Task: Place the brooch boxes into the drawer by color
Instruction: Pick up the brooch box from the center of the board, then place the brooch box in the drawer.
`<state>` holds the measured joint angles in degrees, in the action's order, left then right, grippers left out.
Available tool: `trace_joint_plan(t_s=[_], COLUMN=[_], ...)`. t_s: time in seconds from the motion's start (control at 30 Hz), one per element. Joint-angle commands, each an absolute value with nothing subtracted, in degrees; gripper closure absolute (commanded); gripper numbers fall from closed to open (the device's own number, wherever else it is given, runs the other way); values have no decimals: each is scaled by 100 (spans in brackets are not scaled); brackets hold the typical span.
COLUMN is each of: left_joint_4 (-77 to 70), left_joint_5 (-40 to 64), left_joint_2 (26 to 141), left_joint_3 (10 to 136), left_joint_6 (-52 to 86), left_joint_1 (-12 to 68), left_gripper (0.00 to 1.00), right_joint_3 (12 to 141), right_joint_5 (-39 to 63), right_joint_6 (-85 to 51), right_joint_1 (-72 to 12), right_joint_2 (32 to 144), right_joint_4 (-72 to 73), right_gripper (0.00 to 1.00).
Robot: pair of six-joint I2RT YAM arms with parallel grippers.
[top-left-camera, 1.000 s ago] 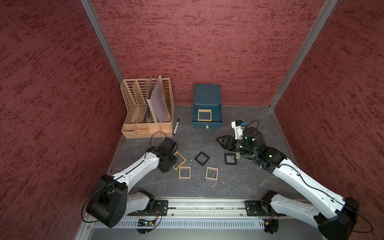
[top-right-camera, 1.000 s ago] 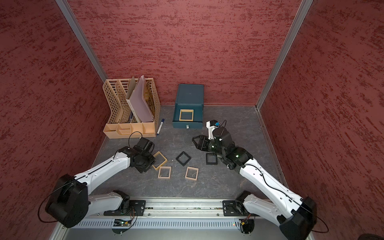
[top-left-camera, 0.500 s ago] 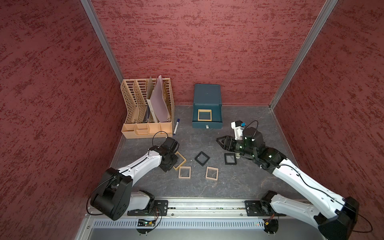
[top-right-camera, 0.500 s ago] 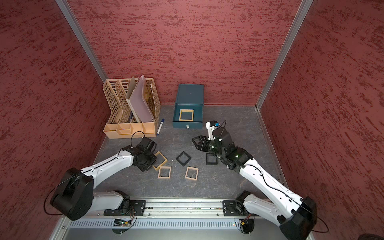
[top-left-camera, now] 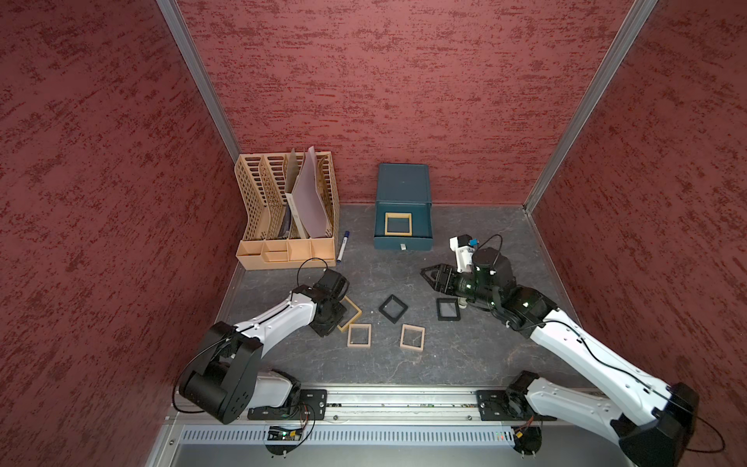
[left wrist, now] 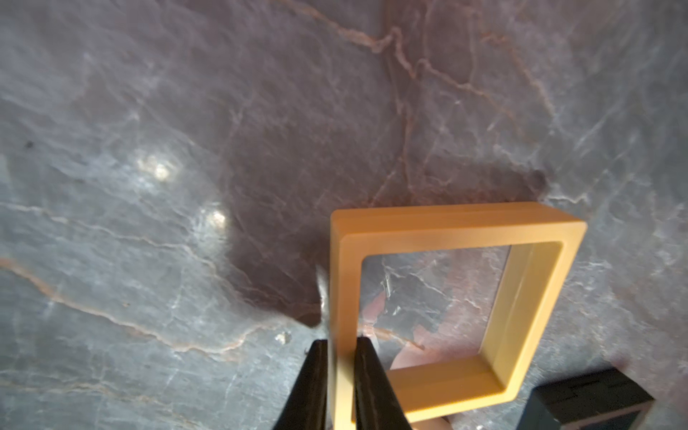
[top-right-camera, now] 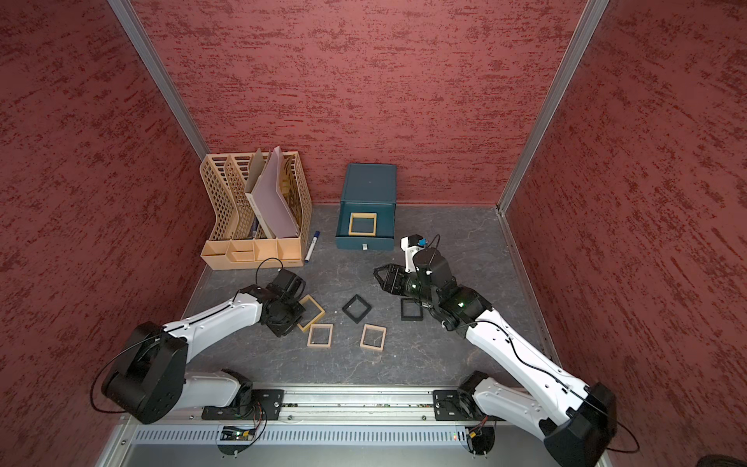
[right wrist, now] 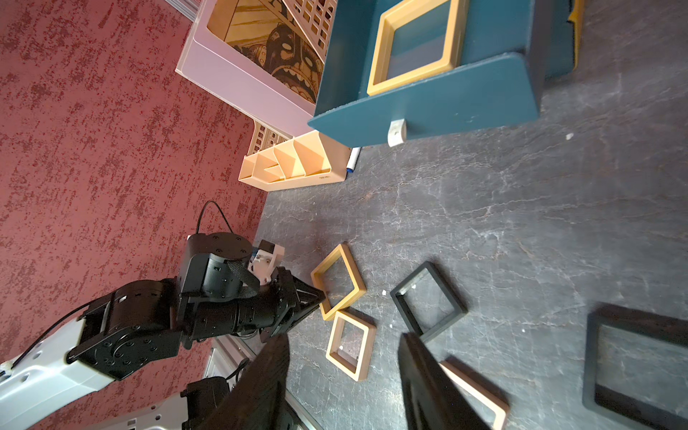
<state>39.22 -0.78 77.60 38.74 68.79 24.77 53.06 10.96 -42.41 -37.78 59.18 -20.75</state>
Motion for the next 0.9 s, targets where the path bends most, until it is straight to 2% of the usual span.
trace_joint_plan(t_s=[0.0, 0.37, 0.87], left_joint_4=[3875, 4175, 5510], left_joint_5=[-219, -481, -1108], left_joint_2=[7770, 7589, 7506], left_joint_3=[3801, 3930, 5423], left_joint_6=[6926, 6880, 5708], left_joint_1=[2490, 2627, 2735], left_gripper=[84, 100, 100], right_joint_3=[5290, 5247, 5287], right_joint_5=[1125, 1116, 1048], right_joint_6=[-4219, -4245, -4249], right_joint_1=[-3849, -3857, -3854], right_joint_2=[5811, 5810, 5854], right_joint_4=[-2001, -1978, -2078], right_gripper=[48, 48, 48])
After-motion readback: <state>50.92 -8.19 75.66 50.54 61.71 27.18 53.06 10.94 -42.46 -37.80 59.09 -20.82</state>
